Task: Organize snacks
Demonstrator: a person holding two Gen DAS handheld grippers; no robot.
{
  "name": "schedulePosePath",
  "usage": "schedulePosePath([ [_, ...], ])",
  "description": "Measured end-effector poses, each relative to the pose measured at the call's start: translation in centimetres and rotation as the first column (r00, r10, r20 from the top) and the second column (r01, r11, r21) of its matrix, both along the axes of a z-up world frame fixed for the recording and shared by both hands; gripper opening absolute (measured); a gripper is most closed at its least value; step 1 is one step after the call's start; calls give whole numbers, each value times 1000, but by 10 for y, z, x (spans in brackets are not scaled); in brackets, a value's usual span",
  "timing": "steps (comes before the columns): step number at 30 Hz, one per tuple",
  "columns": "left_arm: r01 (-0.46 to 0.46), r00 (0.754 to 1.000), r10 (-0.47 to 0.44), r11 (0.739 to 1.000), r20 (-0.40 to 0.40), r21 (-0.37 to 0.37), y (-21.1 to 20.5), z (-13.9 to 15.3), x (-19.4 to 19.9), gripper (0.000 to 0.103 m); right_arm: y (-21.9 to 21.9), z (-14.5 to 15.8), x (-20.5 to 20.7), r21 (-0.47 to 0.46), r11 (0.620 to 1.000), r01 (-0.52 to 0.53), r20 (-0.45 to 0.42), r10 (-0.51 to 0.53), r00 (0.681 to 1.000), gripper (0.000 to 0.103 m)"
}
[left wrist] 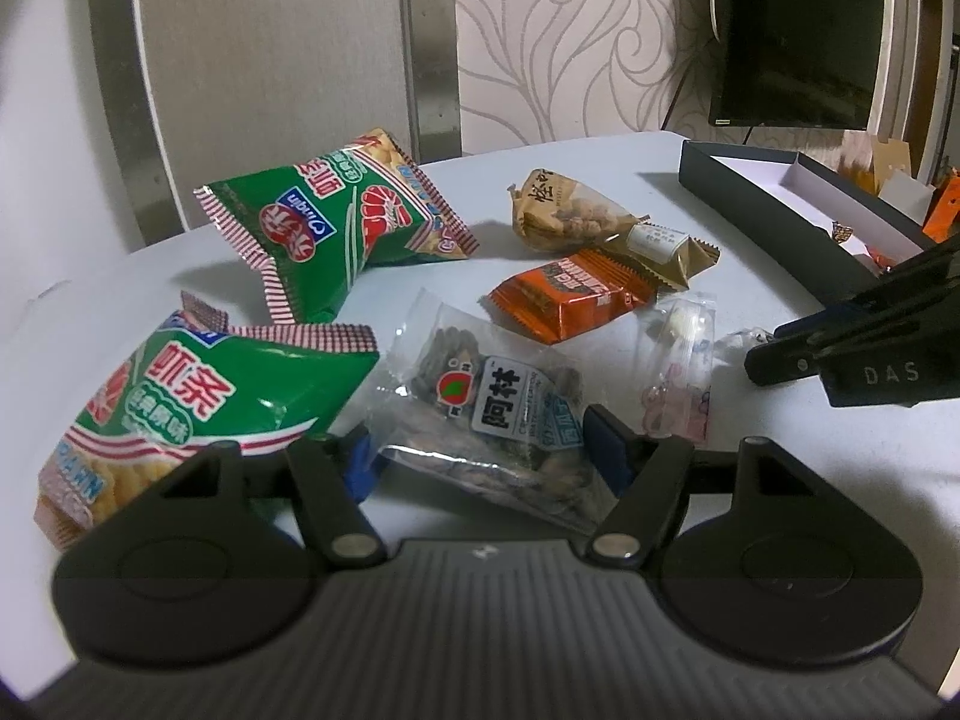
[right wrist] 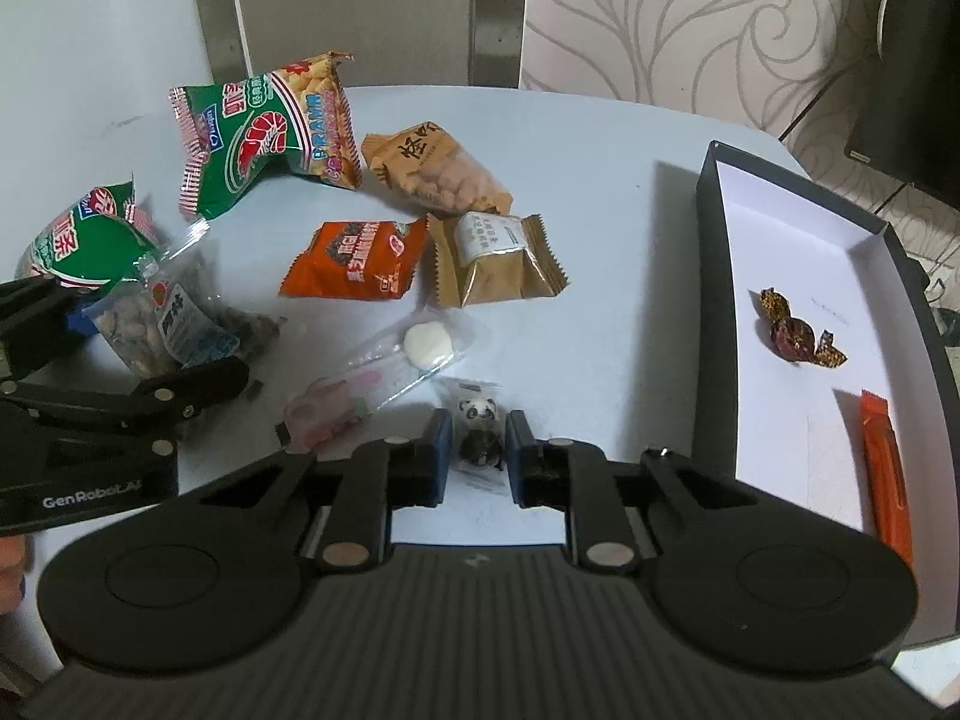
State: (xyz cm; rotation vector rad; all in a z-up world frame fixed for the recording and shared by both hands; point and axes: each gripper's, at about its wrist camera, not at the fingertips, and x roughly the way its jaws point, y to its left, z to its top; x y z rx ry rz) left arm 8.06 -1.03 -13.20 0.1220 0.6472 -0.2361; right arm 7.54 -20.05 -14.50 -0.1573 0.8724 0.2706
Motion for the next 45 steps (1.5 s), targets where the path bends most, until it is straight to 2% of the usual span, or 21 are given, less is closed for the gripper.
schedulePosePath([
  [7,7,1000,-7,1000,1,3,-1,0,-1,70,-4,3,-9,13,1000,20,0,-20,1000,22],
  [8,15,1000,-15,1000,3,6,-1,1,-1,61,-6,3,-11,20,1000,24,-1,-24,1000,22],
  [9,38,999,-38,999,-2,-3,-2,1,-2,47,-7,4,-12,25,999,28,1,-28,1000,22],
  [12,42,999,-42,999,0,14,-7,2,-6,42,-8,7,-17,34,999,35,5,-36,999,22],
  [27,51,998,-52,998,-19,-46,4,5,-7,29,-7,16,-32,68,997,48,20,-50,999,22],
  [45,34,999,-35,996,-9,-88,13,17,-9,25,-9,33,-47,97,994,50,47,-55,997,22],
])
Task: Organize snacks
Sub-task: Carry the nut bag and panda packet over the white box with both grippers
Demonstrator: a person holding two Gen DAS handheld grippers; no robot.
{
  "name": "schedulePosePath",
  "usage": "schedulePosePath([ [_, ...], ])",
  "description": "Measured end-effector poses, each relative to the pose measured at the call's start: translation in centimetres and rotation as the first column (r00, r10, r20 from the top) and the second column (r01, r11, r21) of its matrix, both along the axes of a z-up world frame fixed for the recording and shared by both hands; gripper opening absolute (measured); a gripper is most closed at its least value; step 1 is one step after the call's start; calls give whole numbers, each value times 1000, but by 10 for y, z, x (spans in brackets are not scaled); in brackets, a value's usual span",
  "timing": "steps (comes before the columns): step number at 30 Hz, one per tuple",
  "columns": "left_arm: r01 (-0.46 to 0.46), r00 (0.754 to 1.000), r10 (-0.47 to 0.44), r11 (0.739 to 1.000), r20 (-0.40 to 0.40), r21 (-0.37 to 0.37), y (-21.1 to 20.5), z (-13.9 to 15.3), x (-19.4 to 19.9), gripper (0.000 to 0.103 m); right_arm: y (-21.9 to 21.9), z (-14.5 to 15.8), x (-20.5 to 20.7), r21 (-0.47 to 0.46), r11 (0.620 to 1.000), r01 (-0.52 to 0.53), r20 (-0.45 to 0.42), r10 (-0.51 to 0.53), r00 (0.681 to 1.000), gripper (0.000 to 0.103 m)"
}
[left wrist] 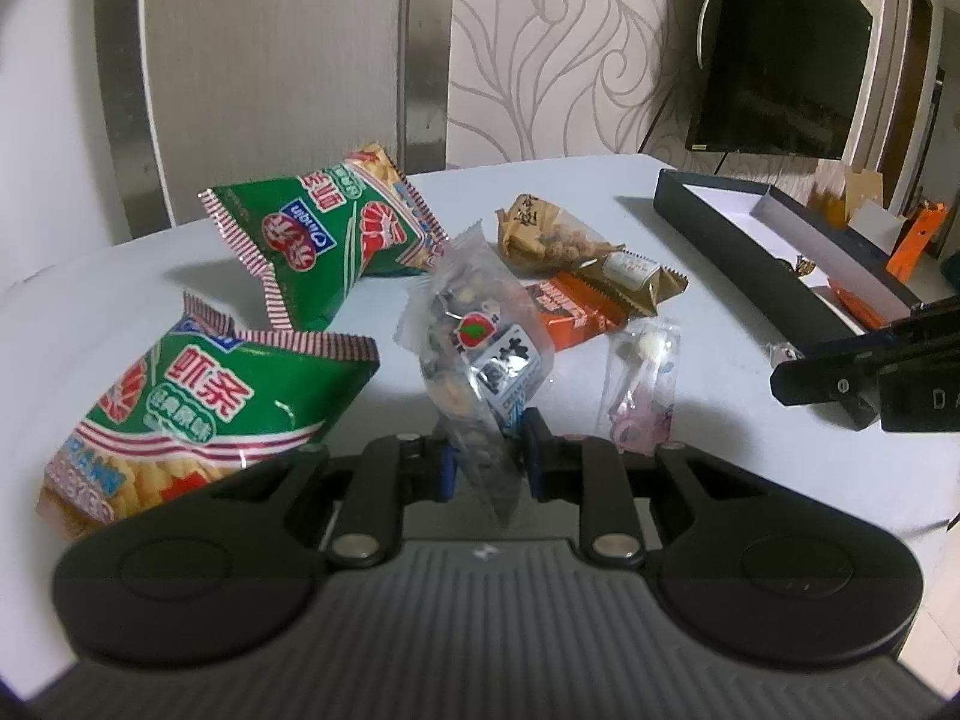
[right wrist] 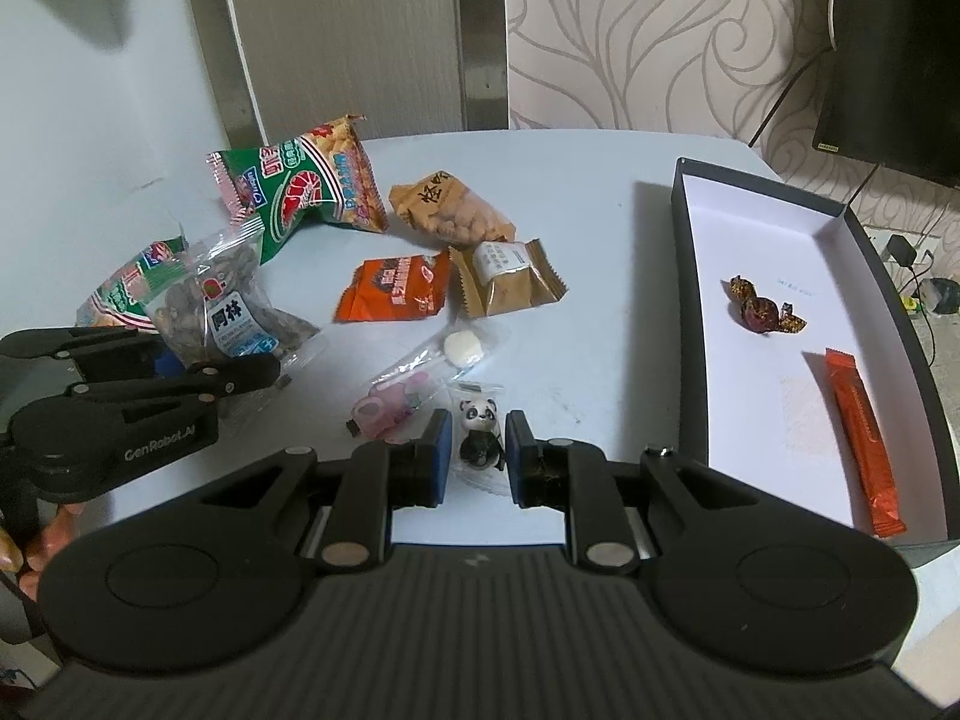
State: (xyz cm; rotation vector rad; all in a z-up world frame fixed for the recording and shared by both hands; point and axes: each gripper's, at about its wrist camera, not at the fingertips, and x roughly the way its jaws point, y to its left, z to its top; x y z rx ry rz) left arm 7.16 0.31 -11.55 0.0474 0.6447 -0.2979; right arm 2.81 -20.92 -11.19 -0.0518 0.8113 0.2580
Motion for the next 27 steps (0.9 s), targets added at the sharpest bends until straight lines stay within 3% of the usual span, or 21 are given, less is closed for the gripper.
schedulePosePath([
  [27,33,999,-32,999,33,-42,-22,20,-3,23,-9,19,-19,25,1000,-13,29,12,1000,22],
])
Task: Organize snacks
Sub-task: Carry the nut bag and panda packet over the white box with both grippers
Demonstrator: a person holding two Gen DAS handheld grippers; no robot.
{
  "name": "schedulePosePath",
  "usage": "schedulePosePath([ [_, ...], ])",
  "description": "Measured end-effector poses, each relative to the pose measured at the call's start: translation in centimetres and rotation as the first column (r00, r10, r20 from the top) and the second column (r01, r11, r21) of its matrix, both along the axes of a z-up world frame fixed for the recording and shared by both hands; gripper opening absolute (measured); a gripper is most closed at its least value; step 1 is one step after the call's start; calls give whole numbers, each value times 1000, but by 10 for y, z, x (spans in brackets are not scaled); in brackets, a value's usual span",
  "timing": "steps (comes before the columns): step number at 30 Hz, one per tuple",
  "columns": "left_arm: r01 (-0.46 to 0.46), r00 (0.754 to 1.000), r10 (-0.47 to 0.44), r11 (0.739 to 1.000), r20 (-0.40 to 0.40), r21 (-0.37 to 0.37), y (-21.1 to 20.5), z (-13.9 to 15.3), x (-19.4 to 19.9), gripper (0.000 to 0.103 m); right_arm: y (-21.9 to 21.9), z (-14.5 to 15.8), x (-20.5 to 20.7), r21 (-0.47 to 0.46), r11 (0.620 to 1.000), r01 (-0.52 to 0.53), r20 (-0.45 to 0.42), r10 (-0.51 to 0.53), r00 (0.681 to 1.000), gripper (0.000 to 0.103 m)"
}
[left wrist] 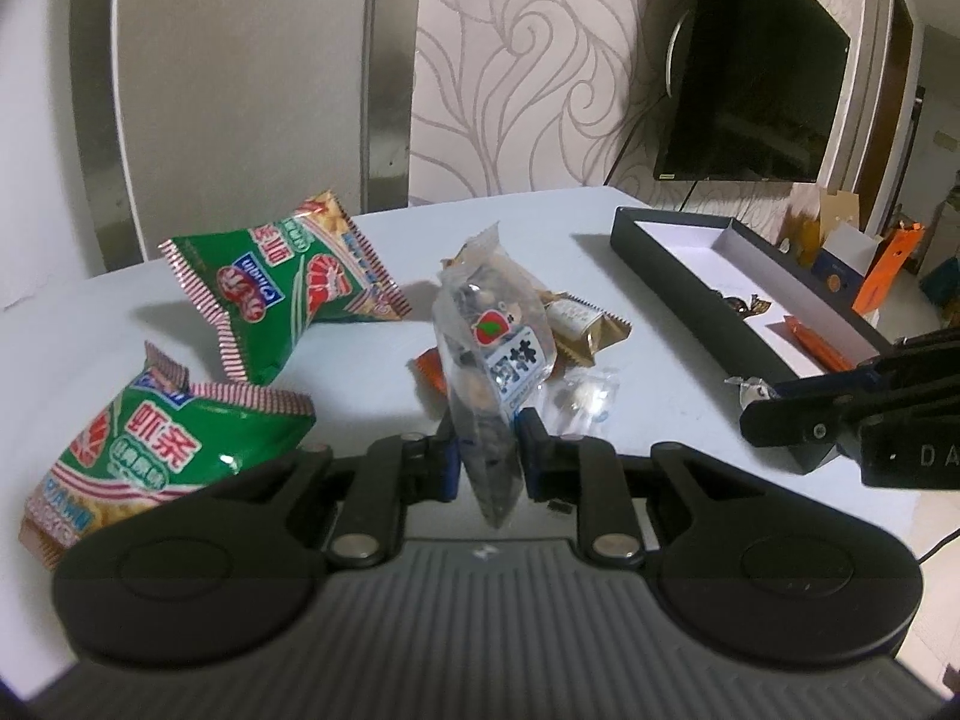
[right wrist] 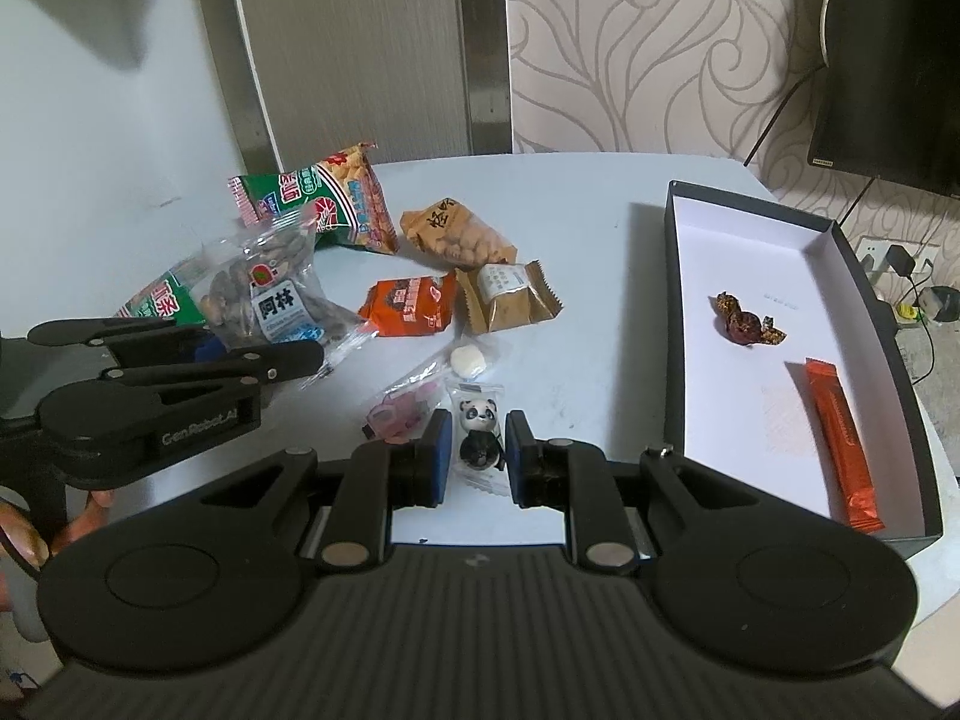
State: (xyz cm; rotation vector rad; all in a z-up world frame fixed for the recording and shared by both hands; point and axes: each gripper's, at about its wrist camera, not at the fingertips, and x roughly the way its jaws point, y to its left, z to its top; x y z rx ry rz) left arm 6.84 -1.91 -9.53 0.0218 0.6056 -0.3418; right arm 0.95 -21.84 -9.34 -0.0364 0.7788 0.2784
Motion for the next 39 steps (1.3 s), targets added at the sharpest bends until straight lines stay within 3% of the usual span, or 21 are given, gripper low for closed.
schedulePosePath([
  [21,82,996,-81,996,27,-20,-45,14,11,23,-35,10,-6,4,998,63,23,-63,998,23],
  [39,210,977,-208,977,50,-36,-121,19,32,23,-100,10,-1,4,985,175,26,-175,984,23],
])
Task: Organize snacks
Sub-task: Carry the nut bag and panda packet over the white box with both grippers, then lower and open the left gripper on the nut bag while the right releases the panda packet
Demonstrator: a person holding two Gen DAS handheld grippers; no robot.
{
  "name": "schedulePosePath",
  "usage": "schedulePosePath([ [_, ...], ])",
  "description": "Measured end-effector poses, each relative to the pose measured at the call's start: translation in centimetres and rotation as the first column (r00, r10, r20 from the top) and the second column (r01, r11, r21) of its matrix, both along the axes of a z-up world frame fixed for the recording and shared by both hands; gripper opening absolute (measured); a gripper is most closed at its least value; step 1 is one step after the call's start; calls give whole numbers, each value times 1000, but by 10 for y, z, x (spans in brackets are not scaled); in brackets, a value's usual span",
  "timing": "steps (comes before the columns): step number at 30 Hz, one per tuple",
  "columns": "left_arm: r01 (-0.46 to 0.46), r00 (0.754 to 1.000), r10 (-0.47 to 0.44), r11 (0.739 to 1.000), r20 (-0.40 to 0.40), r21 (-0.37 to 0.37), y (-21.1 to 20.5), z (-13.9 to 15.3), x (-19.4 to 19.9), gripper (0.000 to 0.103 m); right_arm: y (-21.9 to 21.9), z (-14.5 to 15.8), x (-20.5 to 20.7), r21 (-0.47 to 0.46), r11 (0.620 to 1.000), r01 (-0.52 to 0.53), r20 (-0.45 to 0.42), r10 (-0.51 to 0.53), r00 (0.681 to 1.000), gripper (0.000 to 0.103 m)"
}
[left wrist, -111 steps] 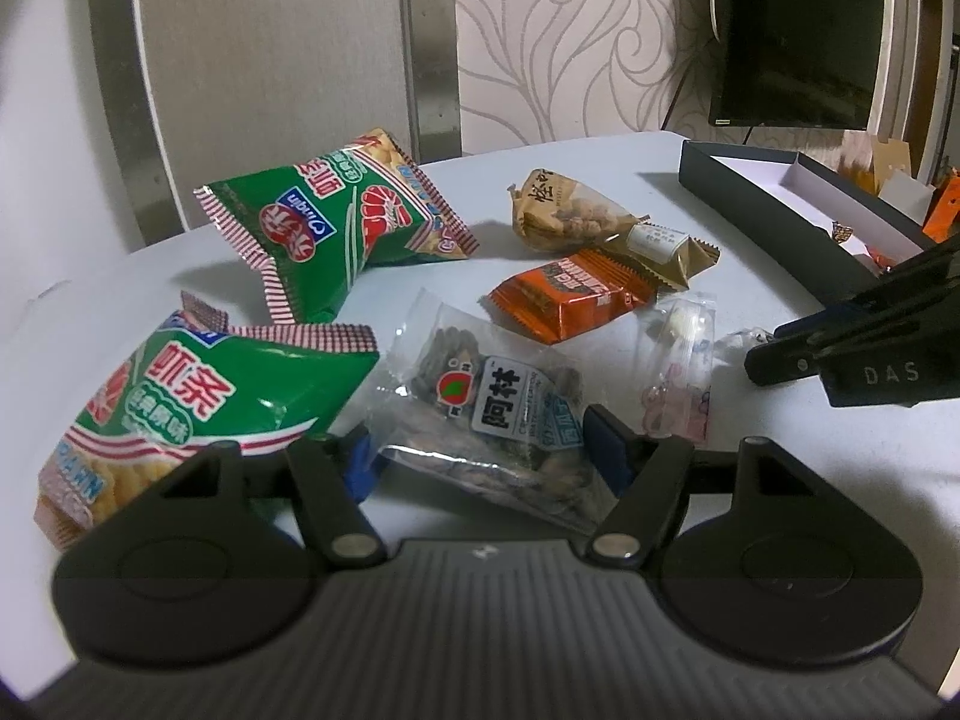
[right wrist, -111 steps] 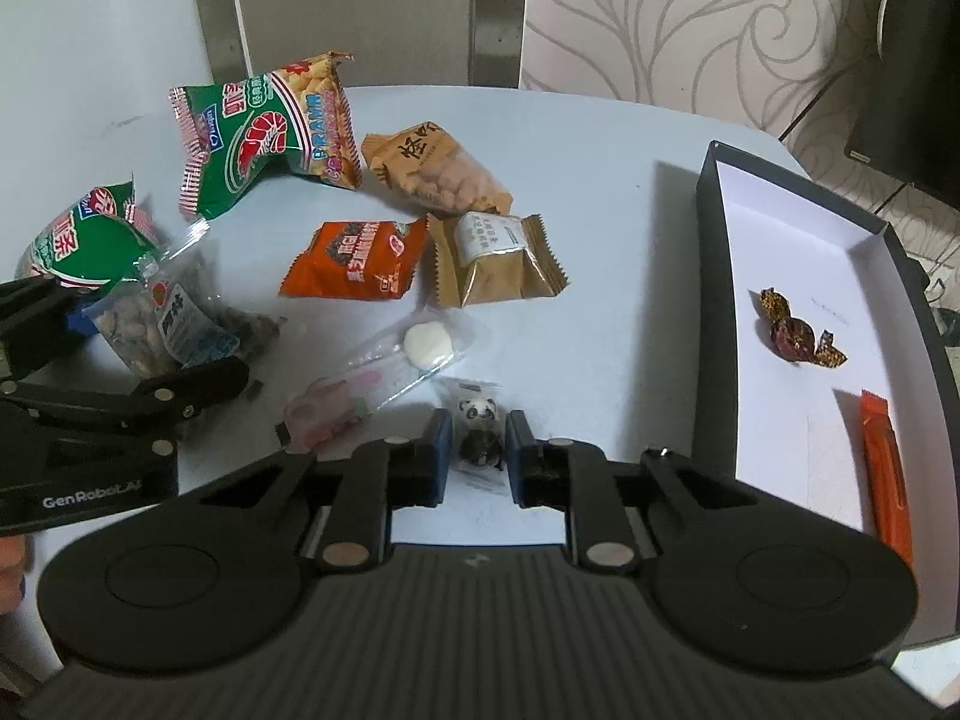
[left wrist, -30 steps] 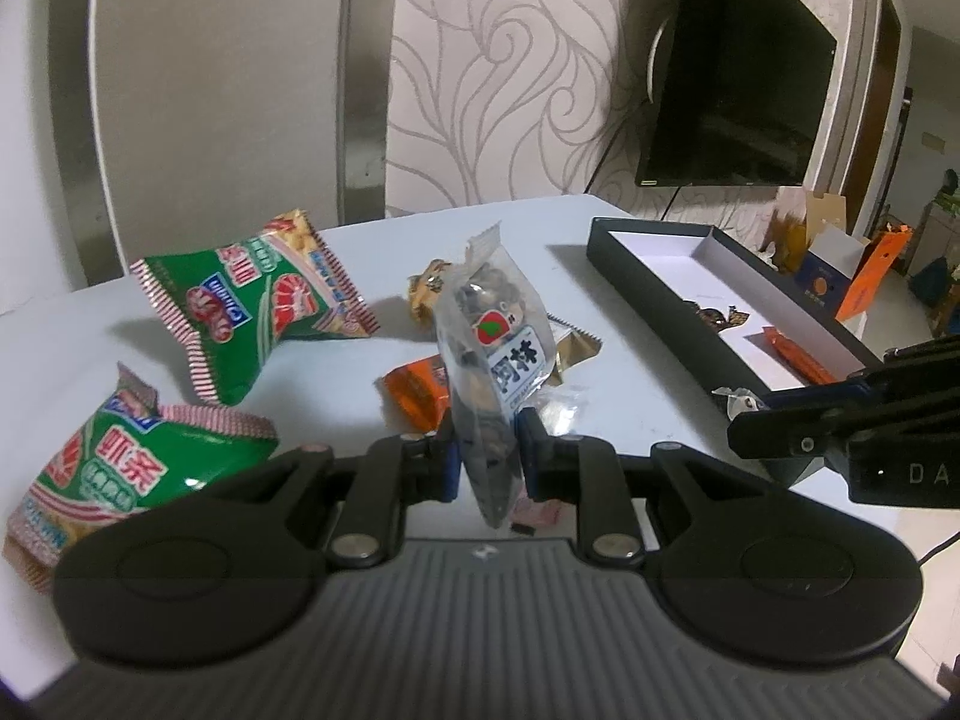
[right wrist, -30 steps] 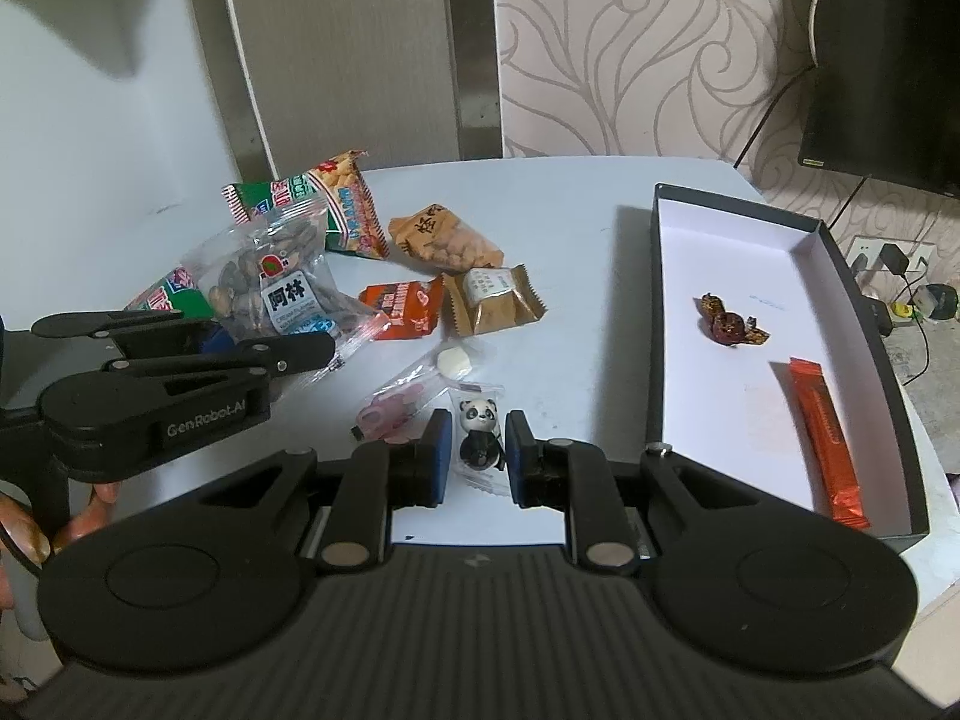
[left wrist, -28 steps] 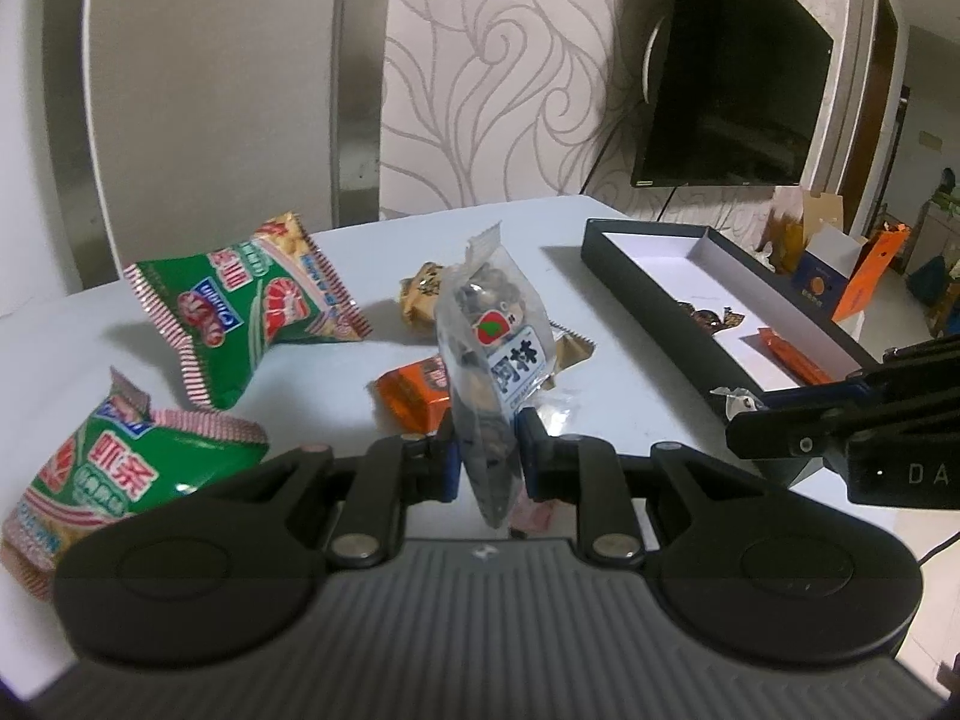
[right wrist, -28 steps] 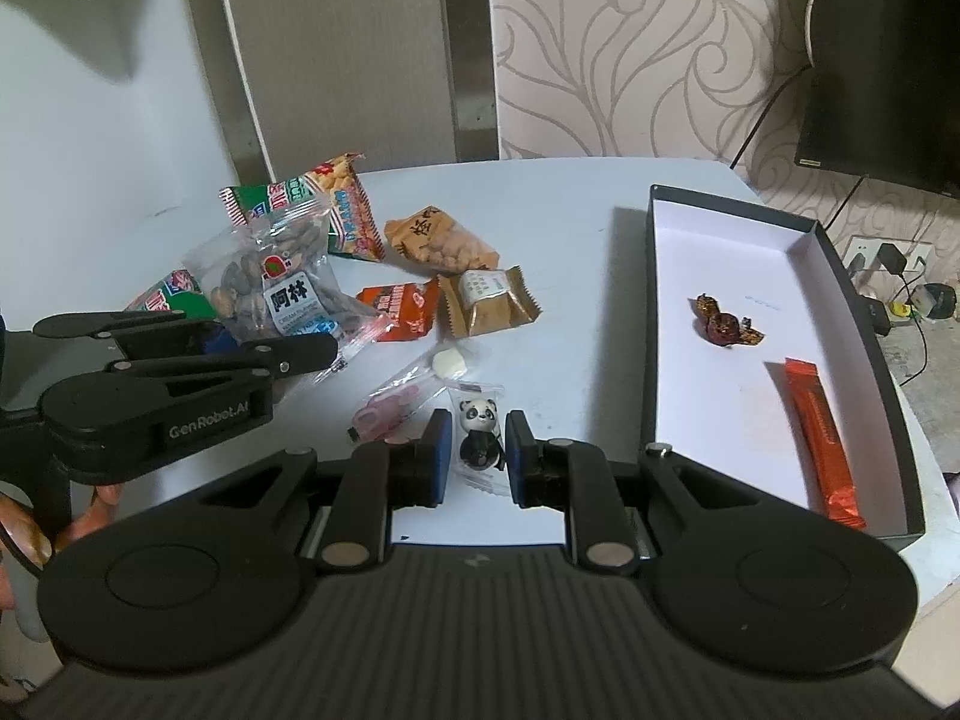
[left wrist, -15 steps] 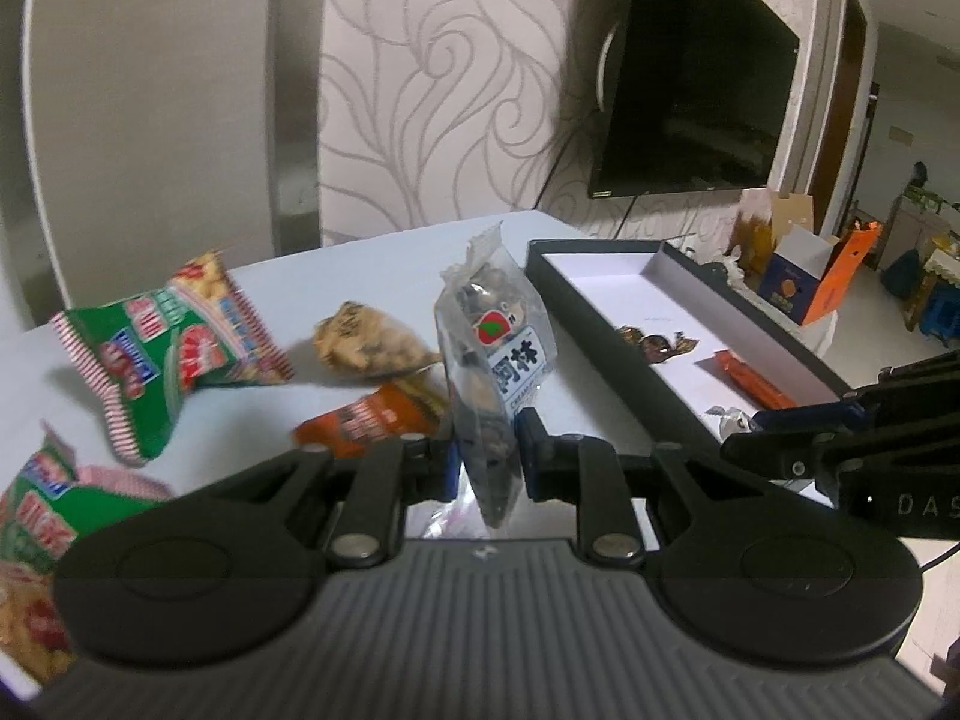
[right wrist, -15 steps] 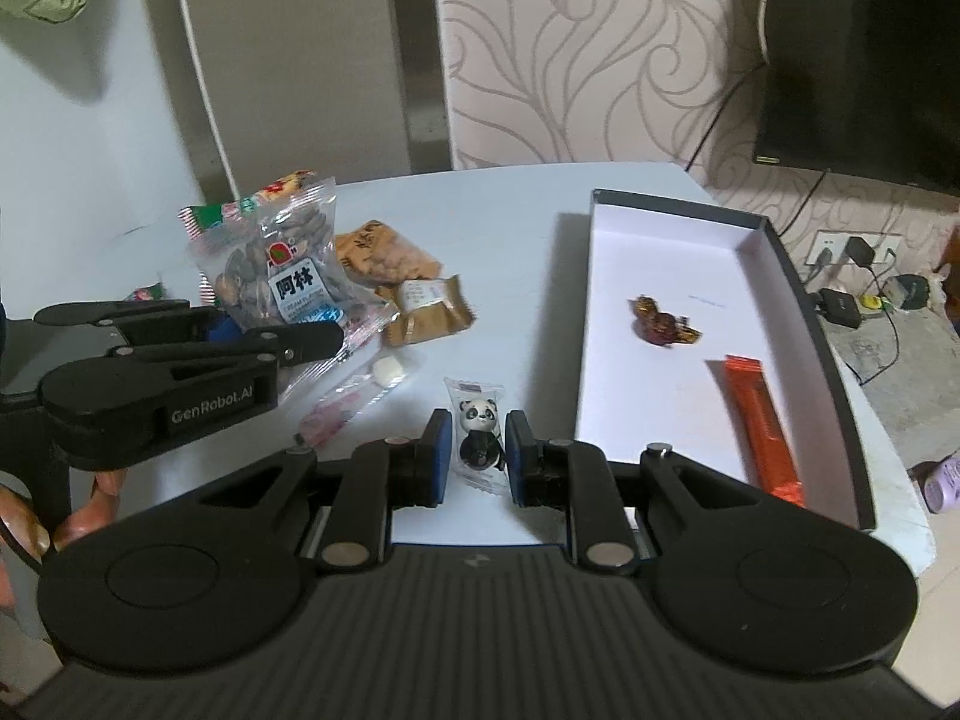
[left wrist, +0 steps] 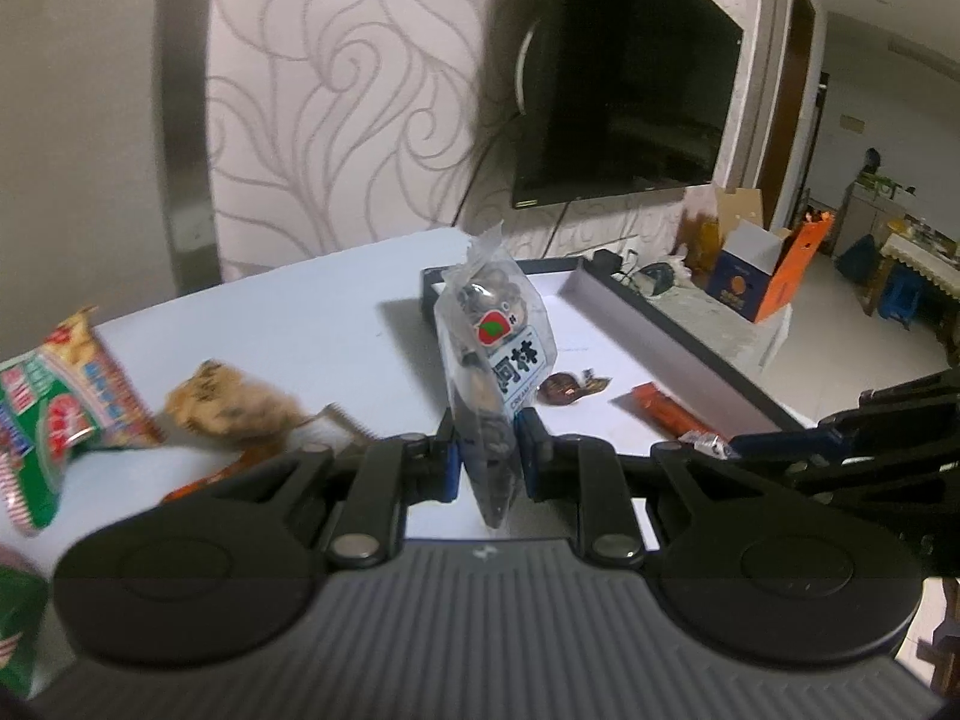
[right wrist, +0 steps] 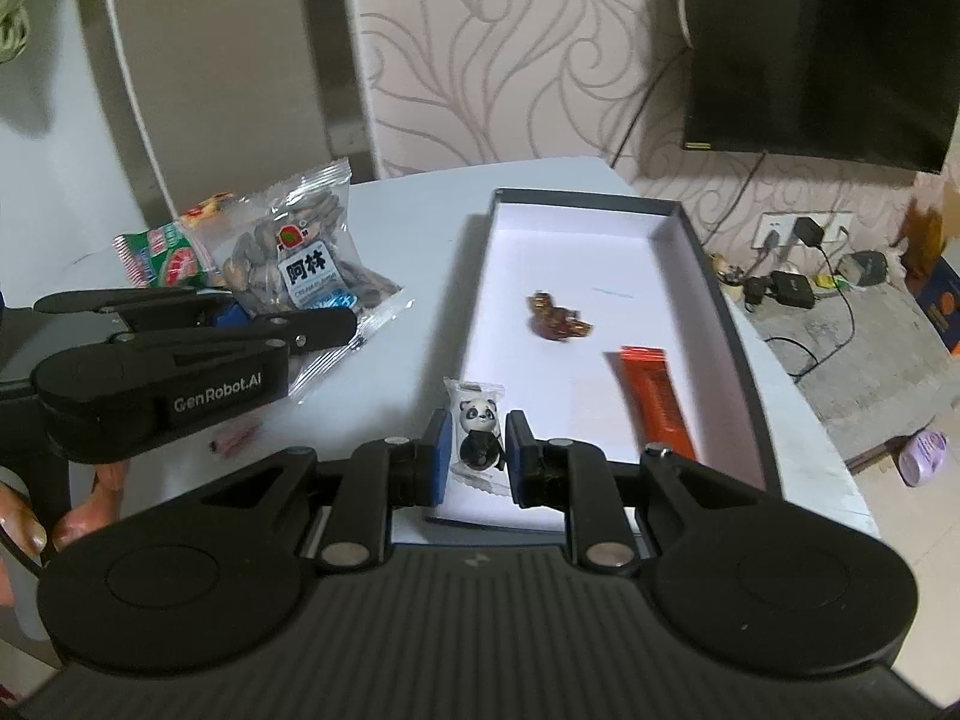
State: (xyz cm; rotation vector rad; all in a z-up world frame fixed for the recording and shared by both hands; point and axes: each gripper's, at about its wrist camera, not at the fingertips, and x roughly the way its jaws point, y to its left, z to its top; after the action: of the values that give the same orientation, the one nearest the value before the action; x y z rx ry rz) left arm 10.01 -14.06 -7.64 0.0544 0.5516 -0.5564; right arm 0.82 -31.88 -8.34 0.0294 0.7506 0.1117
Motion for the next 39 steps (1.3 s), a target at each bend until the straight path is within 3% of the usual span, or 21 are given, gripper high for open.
schedulePosePath([
  [21,69,997,-69,998,-21,14,-80,-21,37,23,-57,-18,23,-31,999,37,-54,-39,998,23],
  [39,53,998,-51,997,-36,55,-103,-34,56,23,-74,-31,40,-27,1000,12,-87,-15,996,23],
])
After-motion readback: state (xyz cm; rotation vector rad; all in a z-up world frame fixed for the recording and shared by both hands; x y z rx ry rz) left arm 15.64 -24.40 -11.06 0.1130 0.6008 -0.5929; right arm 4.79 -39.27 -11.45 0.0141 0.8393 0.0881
